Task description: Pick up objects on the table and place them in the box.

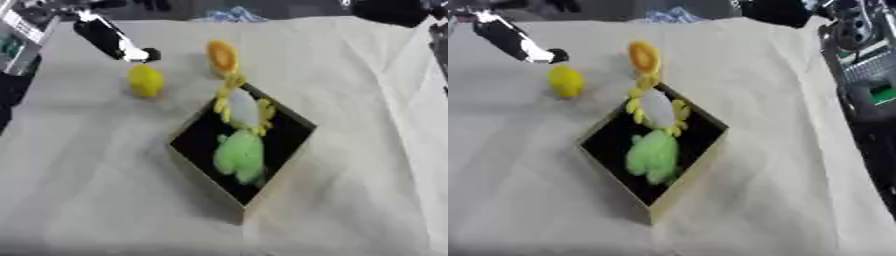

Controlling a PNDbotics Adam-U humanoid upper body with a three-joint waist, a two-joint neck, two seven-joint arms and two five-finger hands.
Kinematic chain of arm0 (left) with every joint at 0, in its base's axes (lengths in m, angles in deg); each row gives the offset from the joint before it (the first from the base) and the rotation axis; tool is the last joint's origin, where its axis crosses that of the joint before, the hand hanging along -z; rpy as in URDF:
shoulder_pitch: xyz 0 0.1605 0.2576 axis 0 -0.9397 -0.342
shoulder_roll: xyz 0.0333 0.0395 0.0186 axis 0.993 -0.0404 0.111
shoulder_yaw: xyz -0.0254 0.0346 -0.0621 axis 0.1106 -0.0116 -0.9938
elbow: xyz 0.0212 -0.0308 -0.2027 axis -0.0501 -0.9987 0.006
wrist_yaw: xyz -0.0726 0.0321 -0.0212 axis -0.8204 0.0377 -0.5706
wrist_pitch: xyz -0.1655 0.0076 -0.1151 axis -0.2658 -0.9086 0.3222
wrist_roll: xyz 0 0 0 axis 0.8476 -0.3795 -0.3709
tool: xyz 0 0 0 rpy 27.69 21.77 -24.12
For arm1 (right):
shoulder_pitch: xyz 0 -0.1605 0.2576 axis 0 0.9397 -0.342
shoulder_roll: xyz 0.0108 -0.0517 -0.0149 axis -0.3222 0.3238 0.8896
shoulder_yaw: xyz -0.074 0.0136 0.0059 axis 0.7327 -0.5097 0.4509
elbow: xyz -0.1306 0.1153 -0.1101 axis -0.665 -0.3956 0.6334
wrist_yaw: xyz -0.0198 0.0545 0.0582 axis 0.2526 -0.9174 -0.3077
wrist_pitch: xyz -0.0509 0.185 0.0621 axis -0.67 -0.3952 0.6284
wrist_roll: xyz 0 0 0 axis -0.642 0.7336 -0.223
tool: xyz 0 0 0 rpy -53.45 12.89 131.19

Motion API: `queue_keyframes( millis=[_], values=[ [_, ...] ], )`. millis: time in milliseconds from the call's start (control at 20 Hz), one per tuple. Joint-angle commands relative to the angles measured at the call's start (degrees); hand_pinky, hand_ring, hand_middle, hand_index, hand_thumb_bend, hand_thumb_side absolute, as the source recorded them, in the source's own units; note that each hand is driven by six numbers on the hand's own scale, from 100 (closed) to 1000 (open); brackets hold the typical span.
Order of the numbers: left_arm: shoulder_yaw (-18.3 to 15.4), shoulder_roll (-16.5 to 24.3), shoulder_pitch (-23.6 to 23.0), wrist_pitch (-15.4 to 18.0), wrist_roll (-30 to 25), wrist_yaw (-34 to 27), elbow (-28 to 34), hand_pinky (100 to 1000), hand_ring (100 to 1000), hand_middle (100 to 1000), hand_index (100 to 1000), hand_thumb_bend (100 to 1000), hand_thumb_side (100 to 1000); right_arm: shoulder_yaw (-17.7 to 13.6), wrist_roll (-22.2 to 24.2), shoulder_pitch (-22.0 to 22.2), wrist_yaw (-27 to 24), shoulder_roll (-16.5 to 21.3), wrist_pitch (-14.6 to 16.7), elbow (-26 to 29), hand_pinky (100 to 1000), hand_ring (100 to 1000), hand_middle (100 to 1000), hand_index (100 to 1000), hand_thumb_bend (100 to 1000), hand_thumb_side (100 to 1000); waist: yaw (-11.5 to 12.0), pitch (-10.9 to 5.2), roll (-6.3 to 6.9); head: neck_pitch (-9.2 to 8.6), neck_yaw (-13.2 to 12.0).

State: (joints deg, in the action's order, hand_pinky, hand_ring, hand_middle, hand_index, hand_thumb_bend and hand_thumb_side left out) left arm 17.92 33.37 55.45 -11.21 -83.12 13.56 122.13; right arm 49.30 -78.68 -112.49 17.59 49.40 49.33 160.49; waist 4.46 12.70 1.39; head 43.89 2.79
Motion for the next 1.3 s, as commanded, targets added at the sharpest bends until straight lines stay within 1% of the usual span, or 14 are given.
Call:
queue_keyframes(
  millis=[50, 200, 250, 300, 400, 500, 650, 850, 1100, 1300],
  values=[
    [-1.9, 1.8, 2.1, 1.8, 0.0, 2.9, -6.9, 819, 795, 773, 883, 485, 445, -0.9, -0.3, -0.9, 0.1, 1.4, 0.1, 1.0, 888, 872, 673, 812, 100, 304, 0.1, -1.35, -0.12, 0.23, 0.2],
    [-2.4, 0.9, 2.9, 3.5, -1.1, 4.9, -12.7, 817, 794, 768, 884, 519, 456, -0.8, -0.3, -1.1, 0.2, 1.3, 0.1, 1.0, 888, 872, 673, 812, 100, 303, -0.1, -1.25, -0.30, 0.23, 0.0],
    [-2.6, 0.5, 3.2, 4.0, -1.6, 5.5, -14.6, 815, 788, 749, 881, 579, 428, -0.8, -0.3, -1.2, 0.2, 1.3, 0.1, 1.0, 888, 872, 673, 812, 100, 301, -0.2, -1.20, -0.36, 0.23, -0.1],
    [-3.0, 0.0, 3.5, 4.5, -2.1, 5.9, -16.5, 814, 787, 749, 879, 566, 439, -0.8, -0.3, -1.3, 0.2, 1.3, 0.1, 1.0, 888, 872, 673, 812, 100, 303, -0.3, -1.16, -0.41, 0.23, -0.1],
    [-3.7, -1.1, 4.2, 5.4, -3.3, 6.1, -19.8, 813, 781, 737, 871, 584, 439, -0.8, -0.4, -1.4, 0.2, 1.2, 0.1, 1.0, 888, 872, 673, 812, 100, 304, -0.5, -1.07, -0.48, 0.23, -0.3],
    [-4.5, -2.2, 5.2, 6.1, -4.3, 6.4, -22.6, 816, 785, 743, 868, 613, 444, -0.8, -0.3, -1.5, 0.1, 1.1, 0.1, 0.9, 888, 872, 673, 812, 100, 304, -0.6, -1.02, -0.49, 0.23, -0.5],
    [-5.6, -3.8, 6.4, 6.5, -4.2, 7.8, -25.5, 818, 789, 752, 872, 655, 478, -0.7, -0.3, -1.6, 0.1, 0.9, 0.0, 0.9, 888, 872, 672, 811, 100, 304, -0.9, -1.01, -0.50, 0.23, -0.7],
    [-6.8, -5.8, 7.4, 6.0, -1.4, 10.8, -27.4, 815, 790, 750, 863, 683, 473, -0.7, -0.3, -1.7, 0.0, 0.6, 0.0, 0.9, 888, 871, 671, 810, 100, 305, -1.2, -1.00, -0.51, 0.23, -1.0],
    [-7.4, -7.5, 7.9, 4.8, 3.7, 16.4, -28.9, 812, 794, 757, 881, 720, 474, -0.6, -0.2, -1.9, -0.1, 0.5, 0.0, 0.9, 887, 871, 667, 809, 100, 308, -1.6, -0.77, -0.53, 0.23, -1.2],
    [-7.9, -8.6, 8.1, 4.8, 5.4, 19.4, -30.3, 807, 791, 754, 882, 725, 475, -0.6, -0.2, -2.0, -0.2, 0.4, 0.0, 0.9, 887, 871, 666, 809, 100, 309, -1.7, -0.54, -0.49, 0.23, -1.3]
  ],
)
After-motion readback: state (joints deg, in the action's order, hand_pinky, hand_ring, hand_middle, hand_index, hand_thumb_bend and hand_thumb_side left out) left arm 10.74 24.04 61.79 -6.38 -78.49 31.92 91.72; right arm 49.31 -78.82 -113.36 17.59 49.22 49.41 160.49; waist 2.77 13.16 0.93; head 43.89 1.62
